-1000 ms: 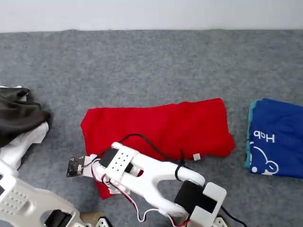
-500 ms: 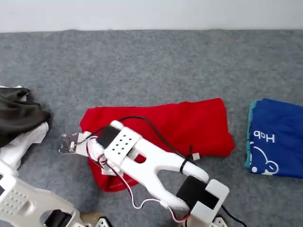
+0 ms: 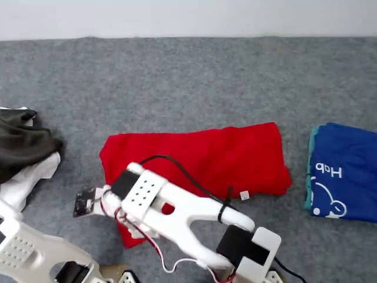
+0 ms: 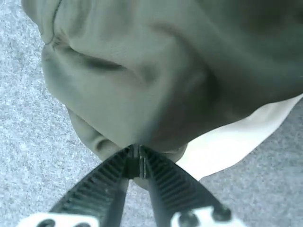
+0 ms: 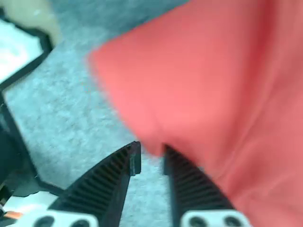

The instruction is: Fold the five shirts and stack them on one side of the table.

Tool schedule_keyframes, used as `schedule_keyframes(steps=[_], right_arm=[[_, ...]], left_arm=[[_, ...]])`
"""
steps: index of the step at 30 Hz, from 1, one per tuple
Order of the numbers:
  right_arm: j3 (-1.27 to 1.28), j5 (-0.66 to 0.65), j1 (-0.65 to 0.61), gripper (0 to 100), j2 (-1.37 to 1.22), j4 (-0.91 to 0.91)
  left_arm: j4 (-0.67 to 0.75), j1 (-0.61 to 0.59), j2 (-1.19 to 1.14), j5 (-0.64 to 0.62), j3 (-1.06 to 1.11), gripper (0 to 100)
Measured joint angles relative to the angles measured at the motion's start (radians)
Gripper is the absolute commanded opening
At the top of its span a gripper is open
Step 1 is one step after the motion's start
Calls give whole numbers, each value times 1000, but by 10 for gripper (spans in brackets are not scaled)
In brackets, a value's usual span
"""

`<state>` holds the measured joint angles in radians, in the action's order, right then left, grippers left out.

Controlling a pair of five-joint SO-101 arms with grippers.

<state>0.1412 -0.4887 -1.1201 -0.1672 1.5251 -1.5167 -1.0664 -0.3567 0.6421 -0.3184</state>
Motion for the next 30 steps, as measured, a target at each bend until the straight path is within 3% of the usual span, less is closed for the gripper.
schedule_keyframes(steps=[4, 19, 25, 30], right_arm=[[25, 51, -29, 229, 0, -17], [341, 55, -35, 221, 21, -397], [345, 55, -31, 4, 26, -430], [345, 55, -31, 9, 25, -451]], left_arm=[[0, 20, 0, 0, 0, 15], [0, 38, 0, 0, 0, 15], [0, 38, 0, 0, 0, 15], [0, 38, 0, 0, 0, 15]])
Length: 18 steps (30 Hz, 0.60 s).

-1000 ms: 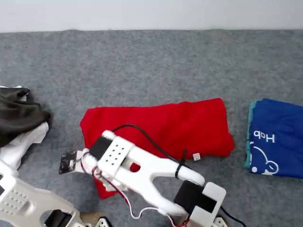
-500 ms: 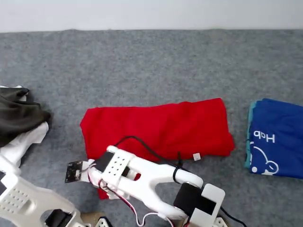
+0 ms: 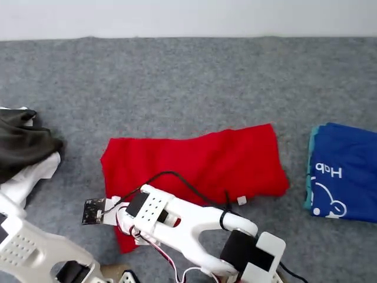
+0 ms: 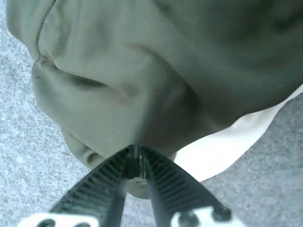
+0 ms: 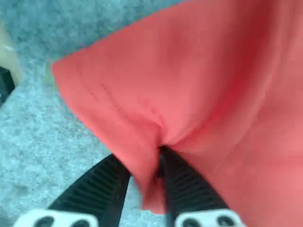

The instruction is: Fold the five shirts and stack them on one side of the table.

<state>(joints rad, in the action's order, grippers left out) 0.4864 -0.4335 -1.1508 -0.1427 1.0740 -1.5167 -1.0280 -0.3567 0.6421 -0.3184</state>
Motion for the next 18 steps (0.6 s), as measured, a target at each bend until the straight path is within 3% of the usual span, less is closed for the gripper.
schedule_keyframes(steps=[11, 18], right_arm=[[-58, -48, 8, 11, -5, 77], [-264, -49, 114, 11, -5, 213]], left_arm=[[0, 0, 0, 0, 0, 15], [0, 0, 0, 0, 0, 15]])
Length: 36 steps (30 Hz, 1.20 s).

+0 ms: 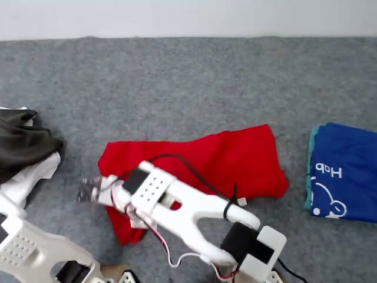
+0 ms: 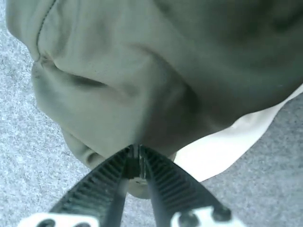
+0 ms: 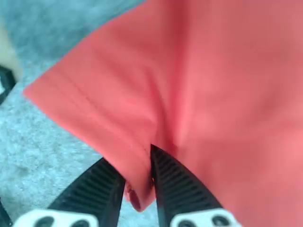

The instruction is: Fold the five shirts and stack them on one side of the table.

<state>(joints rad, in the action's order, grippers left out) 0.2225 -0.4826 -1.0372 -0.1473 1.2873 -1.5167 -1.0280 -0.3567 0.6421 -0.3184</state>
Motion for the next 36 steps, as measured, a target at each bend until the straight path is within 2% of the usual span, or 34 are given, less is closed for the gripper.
schedule_keyframes(steps=[5, 15, 17, 20, 24, 30, 36], right_arm=[[-38, -58, 55, 11, 0, -3], [-216, -68, 176, 17, -129, -15], [-261, -68, 181, 37, -166, -14], [-322, -68, 184, 121, -241, 0], [-411, -68, 224, 175, -342, 38], [-562, -3, 319, 173, -443, 135], [-664, 5, 330, 173, -474, 250]], left_arm=[[0, 0, 0, 0, 0, 15], [0, 0, 0, 0, 0, 15], [0, 0, 0, 0, 0, 15], [0, 0, 0, 0, 0, 15], [0, 0, 0, 0, 0, 15], [0, 0, 0, 0, 0, 15], [0, 0, 0, 0, 0, 15]])
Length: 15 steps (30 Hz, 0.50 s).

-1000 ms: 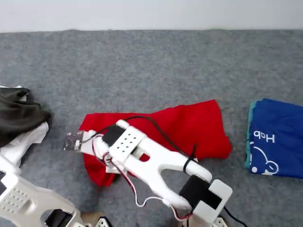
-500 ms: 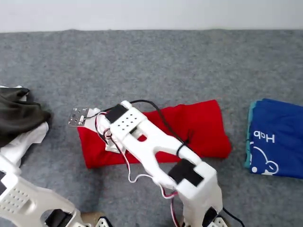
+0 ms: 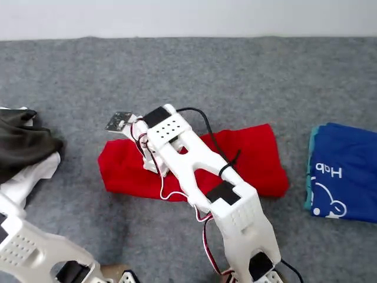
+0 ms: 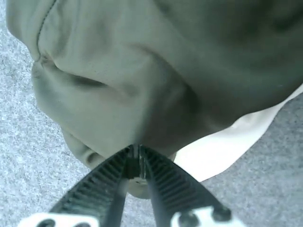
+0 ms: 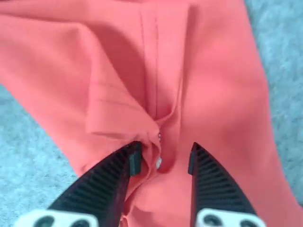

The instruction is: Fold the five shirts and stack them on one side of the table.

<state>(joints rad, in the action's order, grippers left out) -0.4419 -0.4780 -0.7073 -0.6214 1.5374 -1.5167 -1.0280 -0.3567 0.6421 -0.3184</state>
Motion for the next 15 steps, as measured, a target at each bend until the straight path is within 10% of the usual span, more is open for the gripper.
schedule_keyframes(steps=[15], right_arm=[[-189, 3, -55, 85, 0, 137]], left_arm=[[0, 12, 0, 3, 0, 15]])
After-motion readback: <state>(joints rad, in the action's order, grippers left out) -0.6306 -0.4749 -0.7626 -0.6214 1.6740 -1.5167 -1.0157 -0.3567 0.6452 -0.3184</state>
